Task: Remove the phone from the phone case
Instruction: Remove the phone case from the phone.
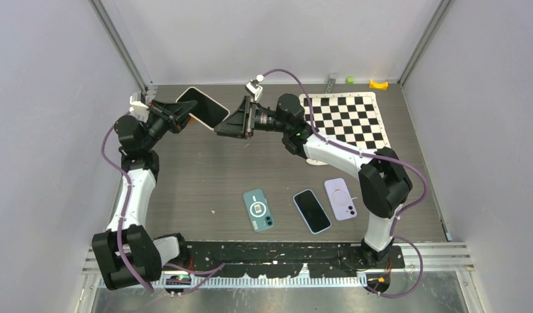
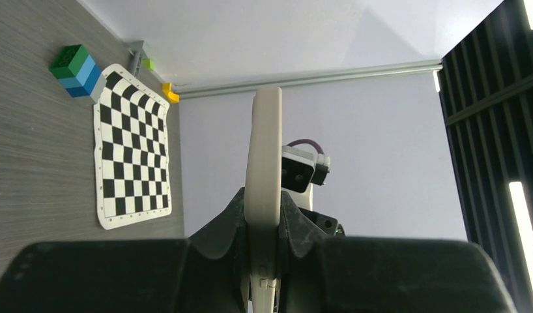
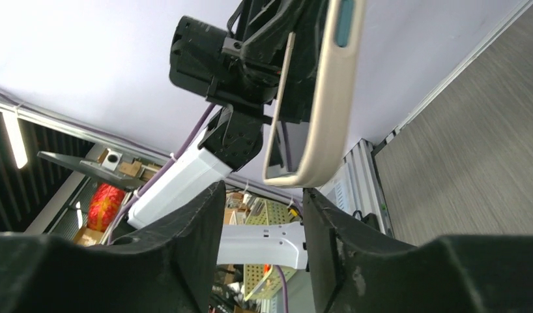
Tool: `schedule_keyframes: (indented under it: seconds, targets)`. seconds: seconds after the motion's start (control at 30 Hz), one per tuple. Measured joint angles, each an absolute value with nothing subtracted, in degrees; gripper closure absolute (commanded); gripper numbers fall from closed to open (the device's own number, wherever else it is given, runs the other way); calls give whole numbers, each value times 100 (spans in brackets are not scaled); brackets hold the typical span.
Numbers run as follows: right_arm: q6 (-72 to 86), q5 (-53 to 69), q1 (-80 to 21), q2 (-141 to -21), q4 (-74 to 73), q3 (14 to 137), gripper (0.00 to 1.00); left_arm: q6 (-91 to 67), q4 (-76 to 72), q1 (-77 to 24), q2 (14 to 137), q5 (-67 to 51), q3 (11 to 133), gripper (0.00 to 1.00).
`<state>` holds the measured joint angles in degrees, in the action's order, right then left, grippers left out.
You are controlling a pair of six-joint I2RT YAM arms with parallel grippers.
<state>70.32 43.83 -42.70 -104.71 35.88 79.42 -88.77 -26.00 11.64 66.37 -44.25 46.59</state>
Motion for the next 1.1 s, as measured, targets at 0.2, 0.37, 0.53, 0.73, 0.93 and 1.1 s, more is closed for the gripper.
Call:
schedule_keyframes:
  seconds: [0.2,0.37,0.53,0.73,0.93,1.1]
  targets:
    - [6746,4091,-4311,-10460,3393,7926,46,-9157,-2440,1164,6458,-4206,4659,100]
    - [6532,3940,-4383,-10460,3208,7944,48,-9275,-2200,1164,6431,-4145,4657,100]
    - [6438,3881,-4416,-10462,3120,8007,49,-9314,-2010,1164,6372,-4097,4635,100]
    - [6501,3881,-4418,-10462,3371,8014,37,-9391,-1881,1164,6300,-4062,4587,100]
    - [6512,3830,-4421,-10462,3406,8014,69,-9435,-1828,1164,6270,-4014,4497,100]
    - [6460,3824,-4427,-10462,3138,8066,97,-9583,-1806,1166,6250,-3975,4431,100]
